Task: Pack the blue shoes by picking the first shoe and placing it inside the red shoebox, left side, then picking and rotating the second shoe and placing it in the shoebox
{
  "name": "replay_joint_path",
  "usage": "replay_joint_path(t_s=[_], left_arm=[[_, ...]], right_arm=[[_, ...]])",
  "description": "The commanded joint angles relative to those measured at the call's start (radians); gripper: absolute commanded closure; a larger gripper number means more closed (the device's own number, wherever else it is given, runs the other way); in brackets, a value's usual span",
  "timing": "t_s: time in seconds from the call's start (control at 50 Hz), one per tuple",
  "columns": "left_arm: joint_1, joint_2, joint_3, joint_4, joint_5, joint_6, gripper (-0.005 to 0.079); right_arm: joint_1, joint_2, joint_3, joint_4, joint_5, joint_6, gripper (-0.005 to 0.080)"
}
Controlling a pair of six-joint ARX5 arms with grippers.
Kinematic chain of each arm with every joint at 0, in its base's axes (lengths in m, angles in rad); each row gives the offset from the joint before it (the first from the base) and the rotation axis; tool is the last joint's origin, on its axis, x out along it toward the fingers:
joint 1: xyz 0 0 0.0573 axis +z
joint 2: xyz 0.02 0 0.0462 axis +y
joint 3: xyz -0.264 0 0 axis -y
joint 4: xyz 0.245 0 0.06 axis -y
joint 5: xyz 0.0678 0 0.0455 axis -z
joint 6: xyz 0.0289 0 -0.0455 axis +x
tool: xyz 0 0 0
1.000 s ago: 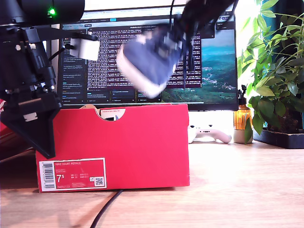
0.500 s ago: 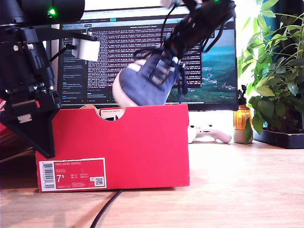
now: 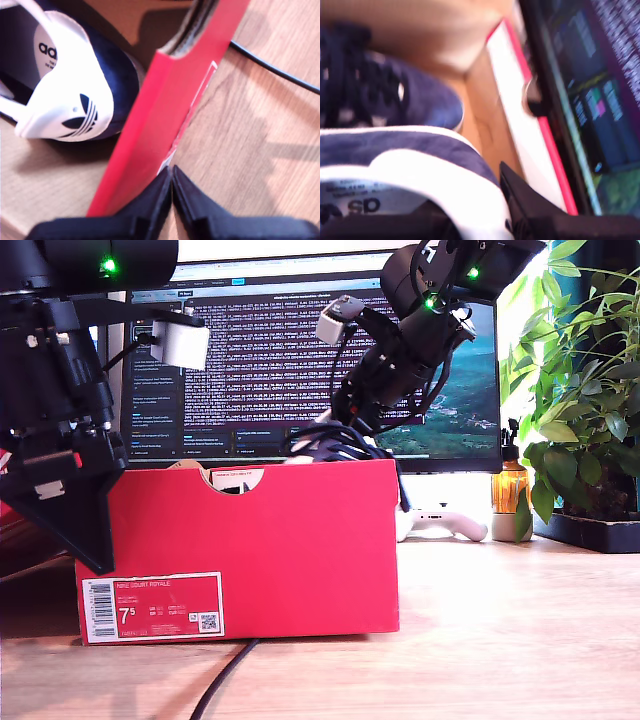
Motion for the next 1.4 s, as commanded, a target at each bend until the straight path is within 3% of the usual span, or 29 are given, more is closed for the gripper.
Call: replay_joint_path(t_s=[0.0,0.18,0.38,0.82,1.0,1.18,1.24,1.34,1.38], left_arm=[[0.000,0.011,0.001,0.001,0.002,0.003,0.0761],[0.000,0.011,0.001,0.000,0.002,0.003,0.0761],[0.000,0.011,0.001,0.001,0.002,0.003,0.0761],[0.000,0.011,0.001,0.000,0.003,-0.008,0.0761],[0.000,0.011,0.001,0.002,0.003,-0.007,0.0761],[0.000,0.011,0.001,0.008,0.003,-0.007,0.0761],[0.000,0.011,0.001,0.011,0.003,-0.007,0.0761],[0.000,0.011,0.001,0.018,0.008,-0.007,0.0761],[0.000,0.011,0.001,0.028,0.018,-0.007,0.0761]], right_arm=[[0.023,0.002,0.018,-0.034,-0.002,-0.024,0.0765],[0.055,0.005,0.018,-0.078,0.071,-0.035,0.0759],[0.109,0.005,0.018,-0.079,0.158,-0.063,0.0505],[0.151,0.005,0.018,-0.031,0.354,-0.075,0.0358],[0.166,0.003,0.019,-0.016,0.424,-0.074,0.0359],[0.204,-0.010,0.052,-0.017,0.582,-0.028,0.0392],[0.215,-0.019,0.078,-0.024,0.639,0.039,0.0470],[0.228,-0.033,0.128,-0.059,0.729,0.190,0.0746],[0.228,-0.039,0.145,-0.082,0.748,0.231,0.0757]])
